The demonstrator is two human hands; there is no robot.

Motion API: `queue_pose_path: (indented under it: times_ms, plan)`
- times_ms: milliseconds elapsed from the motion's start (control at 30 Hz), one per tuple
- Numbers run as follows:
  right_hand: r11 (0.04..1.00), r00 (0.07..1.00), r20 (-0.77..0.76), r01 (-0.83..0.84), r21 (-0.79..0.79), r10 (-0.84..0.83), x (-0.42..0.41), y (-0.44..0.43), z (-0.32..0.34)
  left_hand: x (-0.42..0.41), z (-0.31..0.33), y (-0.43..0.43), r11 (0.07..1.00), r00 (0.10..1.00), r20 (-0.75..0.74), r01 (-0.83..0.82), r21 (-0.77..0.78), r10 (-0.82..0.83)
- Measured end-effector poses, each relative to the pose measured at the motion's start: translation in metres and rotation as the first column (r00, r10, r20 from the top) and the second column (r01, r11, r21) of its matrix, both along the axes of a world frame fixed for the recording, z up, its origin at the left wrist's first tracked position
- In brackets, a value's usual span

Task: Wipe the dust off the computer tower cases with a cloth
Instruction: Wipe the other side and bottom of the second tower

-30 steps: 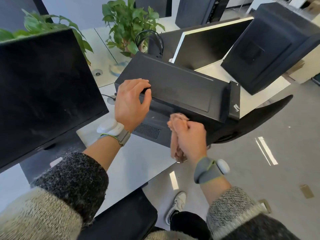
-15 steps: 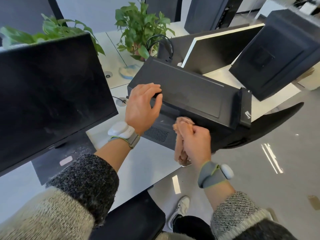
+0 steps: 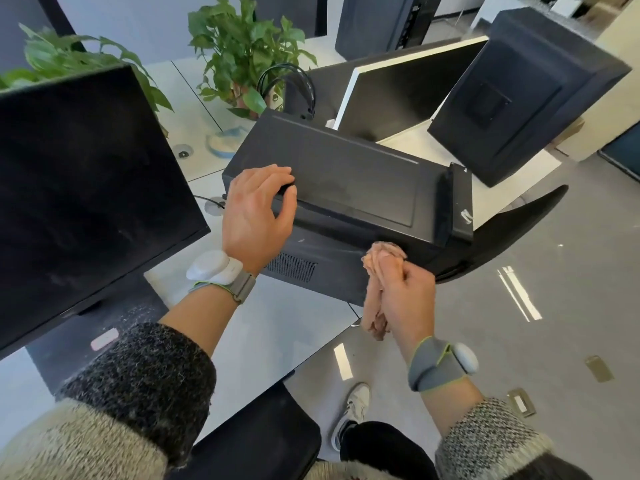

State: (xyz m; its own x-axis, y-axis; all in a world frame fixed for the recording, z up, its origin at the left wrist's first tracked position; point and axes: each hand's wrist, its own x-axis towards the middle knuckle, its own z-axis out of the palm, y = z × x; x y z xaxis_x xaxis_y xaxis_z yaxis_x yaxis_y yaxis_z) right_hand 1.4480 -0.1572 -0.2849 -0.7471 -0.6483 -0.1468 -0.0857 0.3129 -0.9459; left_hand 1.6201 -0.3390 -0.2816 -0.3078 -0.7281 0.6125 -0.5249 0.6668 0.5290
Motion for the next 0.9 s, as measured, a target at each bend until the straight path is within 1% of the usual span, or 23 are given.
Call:
queue_pose_path:
  times_ms: [100, 167, 267, 367, 433, 567, 667, 733, 800, 867, 900]
  plan:
    - [0.99, 0.99, -0.077, -0.11, 0.093, 0.118, 0.021, -0.03, 0.002, 0.0, 0.002, 0.001, 1.0, 1.0, 0.01, -0.006, 0.007, 0.006]
    - [0.981, 0.981, -0.088, -0.166, 0.102, 0.175, 0.037, -0.048, 0.006, 0.001, 0.002, 0.0, 1.0, 1.0, 0.028, -0.001, 0.01, 0.001]
    - [0.982, 0.981, -0.067, -0.179, 0.066, 0.183, 0.051, -0.052, 0.006, 0.006, 0.002, -0.002, 1.0, 0.999, 0.038, 0.017, 0.006, -0.017]
    - [0.988, 0.987, -0.043, -0.152, 0.027, 0.153, 0.051, -0.044, 0.004, 0.011, 0.003, -0.003, 0.999, 0.997, 0.056, 0.047, -0.004, -0.046]
    - [0.992, 0.993, -0.02, -0.112, 0.051, 0.113, 0.049, -0.05, 0.007, 0.012, 0.004, -0.004, 0.998, 0.997, 0.056, 0.057, 0.002, -0.057]
    - [0.984, 0.987, 0.069, -0.152, 0.094, 0.145, 0.054, -0.061, -0.001, 0.012, 0.005, -0.005, 0.998, 0.997, 0.042, 0.056, 0.023, -0.057]
    - [0.984, 0.985, 0.048, -0.166, 0.068, 0.163, 0.055, -0.056, 0.003, 0.015, 0.012, -0.002, 0.996, 0.996, 0.027, 0.078, 0.042, -0.08]
    - [0.987, 0.987, 0.011, -0.159, 0.028, 0.159, 0.053, -0.054, 0.01, 0.018, 0.02, -0.001, 0.994, 0.996, -0.027, 0.089, 0.068, -0.087]
    - [0.985, 0.986, 0.004, -0.167, 0.029, 0.167, 0.052, -0.057, 0.014, 0.021, 0.025, -0.003, 0.996, 0.996, -0.089, 0.035, 0.078, -0.028]
    - [0.978, 0.982, 0.027, -0.189, 0.093, 0.187, 0.052, -0.062, 0.009, 0.025, 0.022, -0.01, 0.993, 0.99, -0.111, -0.075, 0.089, 0.084]
    - [0.972, 0.979, 0.043, -0.201, 0.124, 0.197, 0.054, -0.063, 0.005, 0.028, 0.019, -0.014, 0.986, 0.986, -0.099, -0.126, 0.111, 0.137]
